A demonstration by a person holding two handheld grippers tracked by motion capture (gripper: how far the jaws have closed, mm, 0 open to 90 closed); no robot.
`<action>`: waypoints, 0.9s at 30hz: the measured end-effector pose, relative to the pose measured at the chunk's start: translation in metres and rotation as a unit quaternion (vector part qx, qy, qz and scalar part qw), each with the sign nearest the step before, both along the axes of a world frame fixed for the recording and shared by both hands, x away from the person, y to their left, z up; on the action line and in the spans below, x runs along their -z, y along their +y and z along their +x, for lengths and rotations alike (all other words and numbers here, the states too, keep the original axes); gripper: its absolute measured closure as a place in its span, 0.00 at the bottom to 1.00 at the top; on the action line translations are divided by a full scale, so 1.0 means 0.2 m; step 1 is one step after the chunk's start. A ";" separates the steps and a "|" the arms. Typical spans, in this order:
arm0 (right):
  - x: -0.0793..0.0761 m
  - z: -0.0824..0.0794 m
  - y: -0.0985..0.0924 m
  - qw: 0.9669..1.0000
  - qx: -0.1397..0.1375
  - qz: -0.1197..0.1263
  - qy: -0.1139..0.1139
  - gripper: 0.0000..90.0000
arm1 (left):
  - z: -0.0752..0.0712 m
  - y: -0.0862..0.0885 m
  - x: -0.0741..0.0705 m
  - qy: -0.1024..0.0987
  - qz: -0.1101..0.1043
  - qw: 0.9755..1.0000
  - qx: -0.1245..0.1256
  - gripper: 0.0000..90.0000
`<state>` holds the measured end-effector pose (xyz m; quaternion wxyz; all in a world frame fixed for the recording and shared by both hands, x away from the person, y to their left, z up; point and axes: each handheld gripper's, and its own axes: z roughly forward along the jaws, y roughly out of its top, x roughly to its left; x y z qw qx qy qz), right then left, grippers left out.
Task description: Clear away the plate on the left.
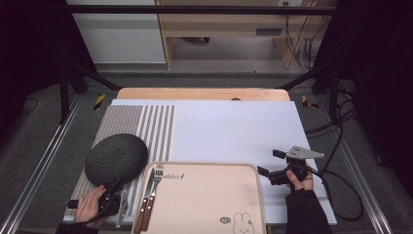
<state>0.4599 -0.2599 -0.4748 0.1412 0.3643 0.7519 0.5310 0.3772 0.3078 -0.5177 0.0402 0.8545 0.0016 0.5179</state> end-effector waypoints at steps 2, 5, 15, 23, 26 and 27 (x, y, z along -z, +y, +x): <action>0.00 0.00 0.00 1.000 0.000 0.000 0.000 0.01 | 0.00 0.00 0.00 -0.002 0.007 1.000 -0.001 0.89; 0.00 0.00 0.00 1.000 0.001 -0.001 0.000 0.01 | -0.01 0.00 0.00 -0.004 0.011 1.000 -0.004 0.90; 0.00 0.00 0.00 1.000 0.001 -0.002 0.000 0.01 | -0.01 0.00 -0.04 -0.023 0.009 1.000 -0.004 0.95; 0.00 0.00 0.00 1.000 0.001 -0.002 0.000 0.01 | -0.02 0.00 -0.05 -0.023 0.009 1.000 -0.015 0.95; 0.00 0.00 0.00 1.000 0.000 -0.002 0.000 0.01 | -0.02 0.01 -0.05 -0.023 0.004 1.000 -0.017 0.95; 0.00 0.00 0.00 1.000 0.000 -0.002 0.000 0.01 | -0.02 0.01 -0.05 -0.023 0.000 1.000 -0.017 0.95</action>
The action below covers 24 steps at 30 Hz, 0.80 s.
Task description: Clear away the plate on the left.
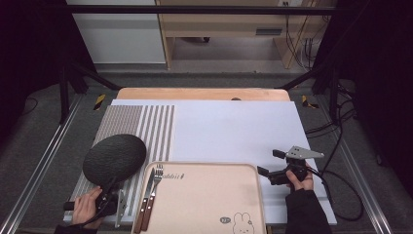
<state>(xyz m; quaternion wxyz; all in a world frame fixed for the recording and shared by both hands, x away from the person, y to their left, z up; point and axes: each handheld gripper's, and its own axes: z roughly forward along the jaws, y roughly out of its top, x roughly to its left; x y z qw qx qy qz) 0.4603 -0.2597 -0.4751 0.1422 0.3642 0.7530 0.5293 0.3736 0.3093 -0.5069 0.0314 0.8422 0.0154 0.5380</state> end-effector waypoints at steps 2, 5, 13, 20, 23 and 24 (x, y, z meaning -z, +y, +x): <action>0.00 0.00 0.00 1.000 0.000 0.000 0.000 0.01 | 0.00 0.00 0.00 -0.001 -0.005 1.000 -0.001 0.95; 0.00 0.00 0.00 1.000 0.000 -0.001 0.000 0.01 | 0.00 0.01 -0.01 0.001 -0.008 1.000 -0.001 0.95; 0.00 0.00 0.00 1.000 0.000 0.000 0.003 0.01 | -0.02 0.00 -0.05 -0.006 -0.022 1.000 -0.003 0.95; 0.00 0.00 0.00 1.000 0.000 -0.001 0.001 0.01 | -0.06 -0.04 -0.11 -0.022 -0.037 0.999 -0.004 0.95; 0.00 0.00 0.00 1.000 0.000 -0.002 0.001 0.01 | -0.07 -0.07 -0.13 -0.028 -0.041 0.999 0.010 0.95; 0.00 0.00 0.00 1.000 0.000 0.000 0.003 0.01 | -0.08 -0.08 -0.14 -0.029 -0.043 0.999 0.014 0.95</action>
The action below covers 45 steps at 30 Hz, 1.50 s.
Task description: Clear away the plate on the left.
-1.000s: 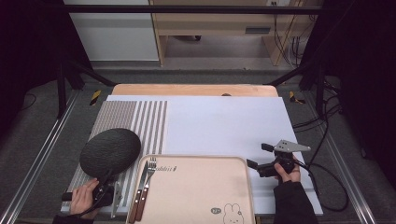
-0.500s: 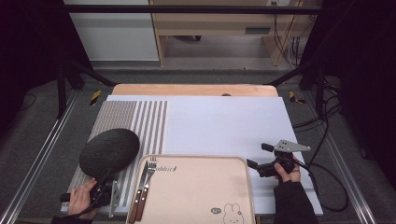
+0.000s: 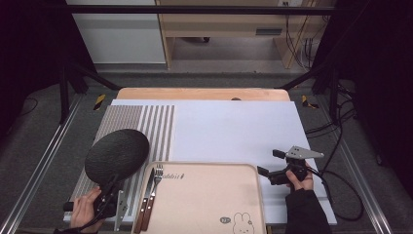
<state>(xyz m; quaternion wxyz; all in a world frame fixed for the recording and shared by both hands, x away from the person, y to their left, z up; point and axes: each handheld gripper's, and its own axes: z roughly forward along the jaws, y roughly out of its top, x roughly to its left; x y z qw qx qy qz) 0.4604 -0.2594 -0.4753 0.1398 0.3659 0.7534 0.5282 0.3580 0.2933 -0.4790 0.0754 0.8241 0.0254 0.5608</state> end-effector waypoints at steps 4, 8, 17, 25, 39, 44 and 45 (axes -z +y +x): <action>0.00 0.00 0.00 1.000 0.000 0.000 0.000 0.01 | -0.02 -0.05 -0.03 -0.003 -0.005 1.000 0.010 0.95; 0.00 0.00 0.00 1.000 0.000 0.000 0.001 0.01 | -0.05 -0.10 -0.05 -0.002 -0.008 1.000 0.024 0.95; 0.00 0.00 0.00 1.000 0.000 0.000 0.002 0.01 | -0.08 -0.18 -0.07 0.006 -0.015 0.999 0.044 0.94; 0.00 0.00 0.00 1.000 0.001 -0.002 0.002 0.01 | -0.11 -0.25 -0.08 0.017 -0.027 0.997 0.065 0.94; 0.00 0.00 0.00 1.000 0.001 -0.004 0.003 0.01 | -0.18 -0.38 -0.12 0.032 -0.038 0.993 0.106 0.94; 0.00 0.00 0.00 1.000 0.000 -0.004 0.003 0.01 | -0.21 -0.43 -0.12 0.036 -0.038 0.992 0.118 0.94; 0.00 0.00 0.00 1.000 0.000 -0.004 0.003 0.01 | -0.22 -0.44 -0.13 0.038 -0.039 0.991 0.120 0.94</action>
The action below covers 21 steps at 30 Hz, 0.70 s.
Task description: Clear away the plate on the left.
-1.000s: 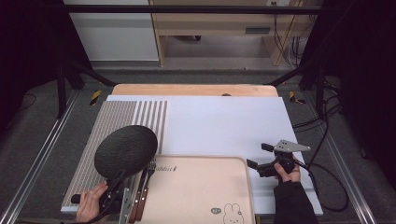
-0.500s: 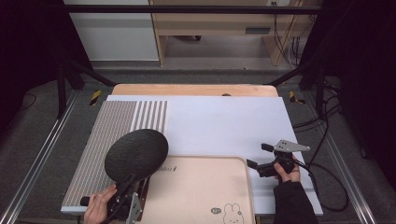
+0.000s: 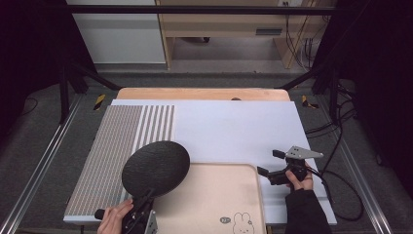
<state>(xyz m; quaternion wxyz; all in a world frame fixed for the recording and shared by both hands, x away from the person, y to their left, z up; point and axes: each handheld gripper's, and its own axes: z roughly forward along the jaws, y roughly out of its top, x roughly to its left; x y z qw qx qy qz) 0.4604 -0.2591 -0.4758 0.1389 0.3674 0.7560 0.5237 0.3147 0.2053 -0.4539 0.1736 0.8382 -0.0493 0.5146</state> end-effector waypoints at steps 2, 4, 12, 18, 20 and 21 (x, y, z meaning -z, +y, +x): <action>0.00 0.00 0.00 1.000 0.001 0.000 -0.002 0.01 | -0.01 -0.01 0.00 0.002 0.000 1.000 0.004 0.94; 0.00 0.00 0.00 1.000 0.001 0.000 -0.002 0.01 | -0.02 -0.04 0.00 0.006 0.003 1.000 0.011 0.94; 0.00 0.00 0.00 1.000 0.001 0.001 -0.003 0.01 | -0.05 -0.11 0.02 0.022 0.004 0.999 0.035 0.94; 0.00 0.00 0.00 1.000 0.001 0.001 -0.003 0.01 | -0.09 -0.15 0.03 0.031 0.004 0.998 0.054 0.94; 0.00 0.00 0.00 1.000 0.001 0.001 -0.003 0.01 | -0.10 -0.17 0.03 0.032 0.008 0.998 0.060 0.94; 0.00 0.00 0.00 1.000 0.001 0.001 -0.002 0.01 | -0.10 -0.17 0.03 0.034 0.009 0.997 0.062 0.94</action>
